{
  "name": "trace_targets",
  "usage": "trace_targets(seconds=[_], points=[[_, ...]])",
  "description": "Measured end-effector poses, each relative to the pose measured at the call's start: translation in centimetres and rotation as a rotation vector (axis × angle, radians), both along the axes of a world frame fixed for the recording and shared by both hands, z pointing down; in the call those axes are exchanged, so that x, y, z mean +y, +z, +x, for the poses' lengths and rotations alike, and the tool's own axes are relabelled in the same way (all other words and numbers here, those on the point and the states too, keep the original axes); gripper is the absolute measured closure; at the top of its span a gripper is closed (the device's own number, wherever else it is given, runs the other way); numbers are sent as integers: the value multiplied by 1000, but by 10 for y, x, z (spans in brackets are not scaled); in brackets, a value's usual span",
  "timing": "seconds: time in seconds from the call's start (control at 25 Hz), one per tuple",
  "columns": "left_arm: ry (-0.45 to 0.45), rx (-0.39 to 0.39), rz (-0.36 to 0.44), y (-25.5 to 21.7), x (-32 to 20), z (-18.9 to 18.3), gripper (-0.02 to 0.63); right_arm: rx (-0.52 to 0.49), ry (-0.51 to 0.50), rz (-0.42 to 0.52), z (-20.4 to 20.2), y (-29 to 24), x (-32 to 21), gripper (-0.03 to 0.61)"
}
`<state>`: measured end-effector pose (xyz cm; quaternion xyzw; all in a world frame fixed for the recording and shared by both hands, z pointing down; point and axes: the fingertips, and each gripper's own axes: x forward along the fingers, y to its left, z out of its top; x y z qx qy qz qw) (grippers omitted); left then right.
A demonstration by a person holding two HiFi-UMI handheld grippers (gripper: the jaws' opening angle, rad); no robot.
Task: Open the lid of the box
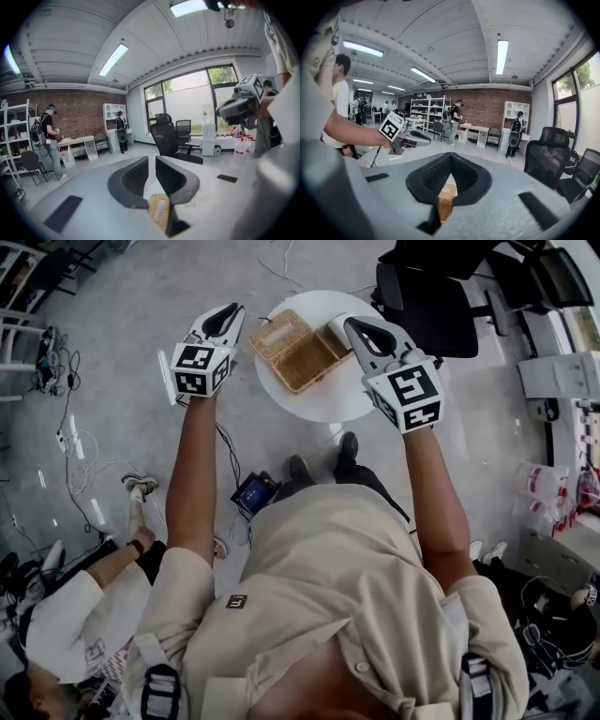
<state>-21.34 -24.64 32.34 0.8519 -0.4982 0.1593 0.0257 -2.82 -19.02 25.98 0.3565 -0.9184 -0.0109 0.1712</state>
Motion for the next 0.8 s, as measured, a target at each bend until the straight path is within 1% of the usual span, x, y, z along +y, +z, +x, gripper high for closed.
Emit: trace_targets(seconds=[0.12,0.24,0.32,0.44,0.64,0.8], points=[[43,29,36,-45,19,14,569,-28,-3,-10,5,-9,3,586],[81,65,60,-77,37,29,569,-52,-14,-32,11,-16,5,588],[101,91,78,-100,56,29,569,-70,-29,-39,5,-30,15,589],[131,108,112,-129,85,24,569,-91,-49,-29,-11,-55,32,589],[160,125,146,-149,101,36,569,-104,-64,-6,-12,-75,39,589],[166,133,157,-162,114,35,569,-103,-65,-1,-18,-87,47,589]])
